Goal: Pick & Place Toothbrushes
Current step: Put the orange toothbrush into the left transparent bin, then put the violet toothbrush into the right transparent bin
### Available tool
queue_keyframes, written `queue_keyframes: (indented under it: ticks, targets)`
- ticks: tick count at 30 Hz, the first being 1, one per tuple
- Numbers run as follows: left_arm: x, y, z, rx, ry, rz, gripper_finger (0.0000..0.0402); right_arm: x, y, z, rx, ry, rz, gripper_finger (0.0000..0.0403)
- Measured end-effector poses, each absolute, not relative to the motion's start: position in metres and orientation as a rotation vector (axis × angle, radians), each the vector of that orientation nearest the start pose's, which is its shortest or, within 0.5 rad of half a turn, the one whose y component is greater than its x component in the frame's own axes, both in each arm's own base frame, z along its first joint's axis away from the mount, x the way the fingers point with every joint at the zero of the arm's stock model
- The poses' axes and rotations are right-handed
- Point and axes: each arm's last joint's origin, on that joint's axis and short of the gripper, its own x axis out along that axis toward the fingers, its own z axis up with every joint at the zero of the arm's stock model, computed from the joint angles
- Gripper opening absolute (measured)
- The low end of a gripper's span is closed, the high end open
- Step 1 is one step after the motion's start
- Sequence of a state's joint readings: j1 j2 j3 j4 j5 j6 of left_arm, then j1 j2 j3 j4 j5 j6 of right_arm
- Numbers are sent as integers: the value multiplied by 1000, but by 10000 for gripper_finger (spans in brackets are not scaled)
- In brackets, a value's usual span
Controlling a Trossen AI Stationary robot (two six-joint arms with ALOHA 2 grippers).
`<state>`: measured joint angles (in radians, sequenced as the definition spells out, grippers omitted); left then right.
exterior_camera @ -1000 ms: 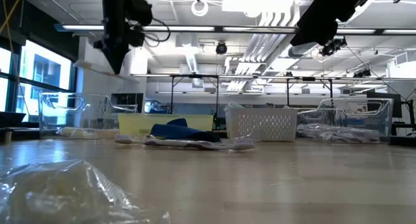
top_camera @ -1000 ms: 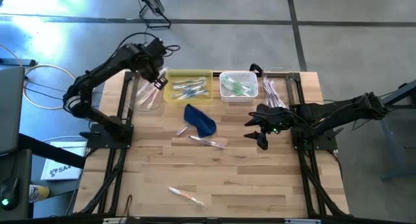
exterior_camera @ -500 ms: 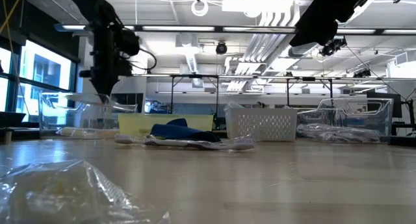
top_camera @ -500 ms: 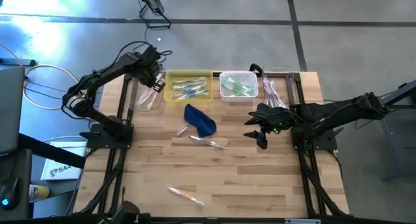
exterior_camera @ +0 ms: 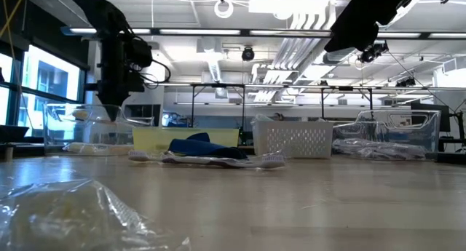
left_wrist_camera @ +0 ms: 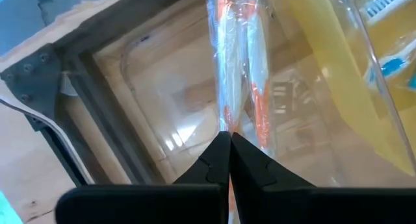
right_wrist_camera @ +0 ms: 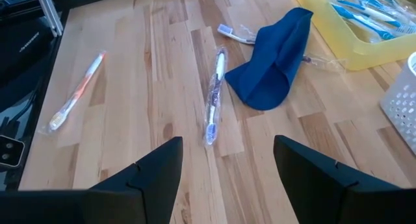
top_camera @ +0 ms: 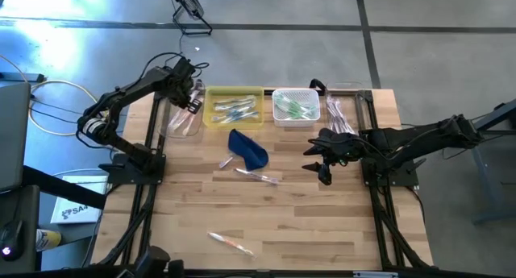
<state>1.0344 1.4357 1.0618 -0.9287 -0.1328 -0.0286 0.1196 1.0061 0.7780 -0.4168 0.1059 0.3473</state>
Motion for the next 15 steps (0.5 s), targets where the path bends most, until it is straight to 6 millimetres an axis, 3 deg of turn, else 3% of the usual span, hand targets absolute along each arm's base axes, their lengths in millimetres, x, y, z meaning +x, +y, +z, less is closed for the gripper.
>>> queue_keyframes:
  ticks: [5,15]
  targets:
    - [130,225,238,-621,1219,1008,14,207,22,271,263,636,-97,234]
    - [131,226,239,-627,1194,985,105,207,22,272,264,636,-95,234]
